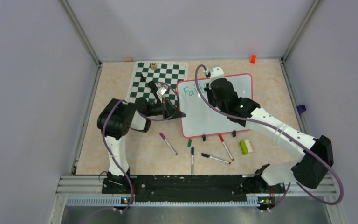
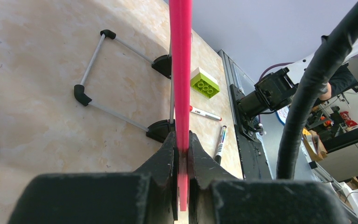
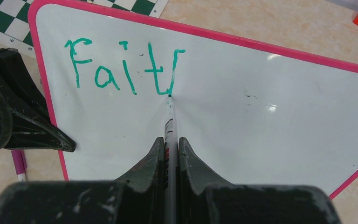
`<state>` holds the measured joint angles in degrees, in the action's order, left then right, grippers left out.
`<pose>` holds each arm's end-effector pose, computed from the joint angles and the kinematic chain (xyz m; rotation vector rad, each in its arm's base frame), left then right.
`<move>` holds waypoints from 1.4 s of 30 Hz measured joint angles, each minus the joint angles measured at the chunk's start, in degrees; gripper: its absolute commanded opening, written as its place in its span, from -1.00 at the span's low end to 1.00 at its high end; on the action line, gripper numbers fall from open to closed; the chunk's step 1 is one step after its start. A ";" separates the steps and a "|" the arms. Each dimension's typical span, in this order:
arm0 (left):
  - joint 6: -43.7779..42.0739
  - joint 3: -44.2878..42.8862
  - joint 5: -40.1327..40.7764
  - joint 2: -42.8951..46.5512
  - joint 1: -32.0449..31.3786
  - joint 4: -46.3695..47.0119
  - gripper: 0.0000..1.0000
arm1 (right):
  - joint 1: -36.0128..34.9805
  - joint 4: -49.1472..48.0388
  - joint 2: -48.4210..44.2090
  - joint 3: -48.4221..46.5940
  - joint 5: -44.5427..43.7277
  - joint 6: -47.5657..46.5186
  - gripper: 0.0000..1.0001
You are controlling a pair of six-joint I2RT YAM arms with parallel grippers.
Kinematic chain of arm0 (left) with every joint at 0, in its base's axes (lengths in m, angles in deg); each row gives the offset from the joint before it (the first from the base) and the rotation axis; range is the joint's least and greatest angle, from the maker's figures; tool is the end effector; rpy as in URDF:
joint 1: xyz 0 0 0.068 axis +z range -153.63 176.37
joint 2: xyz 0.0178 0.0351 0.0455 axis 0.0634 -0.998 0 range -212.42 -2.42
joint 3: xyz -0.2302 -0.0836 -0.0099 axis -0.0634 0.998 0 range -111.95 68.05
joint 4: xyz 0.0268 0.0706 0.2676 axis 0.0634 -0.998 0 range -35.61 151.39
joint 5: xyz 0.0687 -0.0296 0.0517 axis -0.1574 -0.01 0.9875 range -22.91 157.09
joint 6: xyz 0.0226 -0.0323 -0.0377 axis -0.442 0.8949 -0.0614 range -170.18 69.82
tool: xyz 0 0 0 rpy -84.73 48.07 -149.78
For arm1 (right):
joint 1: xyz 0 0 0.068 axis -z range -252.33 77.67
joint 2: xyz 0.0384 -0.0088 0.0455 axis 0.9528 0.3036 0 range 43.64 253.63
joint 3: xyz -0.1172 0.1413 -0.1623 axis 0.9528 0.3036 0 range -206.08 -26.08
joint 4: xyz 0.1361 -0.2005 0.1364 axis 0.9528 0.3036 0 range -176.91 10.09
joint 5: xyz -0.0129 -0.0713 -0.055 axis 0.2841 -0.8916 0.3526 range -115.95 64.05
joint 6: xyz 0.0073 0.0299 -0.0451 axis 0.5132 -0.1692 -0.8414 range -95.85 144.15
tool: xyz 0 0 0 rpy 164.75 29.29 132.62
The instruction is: Write a sentence on the whiteboard
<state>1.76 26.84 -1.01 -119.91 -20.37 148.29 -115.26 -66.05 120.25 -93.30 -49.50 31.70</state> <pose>0.3114 -0.1291 0.0975 0.6572 1.6643 -1.7172 0.2497 0.2124 0.3044 -0.3869 2.0161 0.1150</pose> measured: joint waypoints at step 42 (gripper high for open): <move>0.02 0.00 0.15 0.00 0.02 -0.20 -1.00 | -0.02 -0.24 2.75 -4.15 -3.26 -1.44 -1.00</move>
<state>1.79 26.84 -0.85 -119.91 -20.34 148.09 -115.29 -66.29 123.01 -97.45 -52.76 30.25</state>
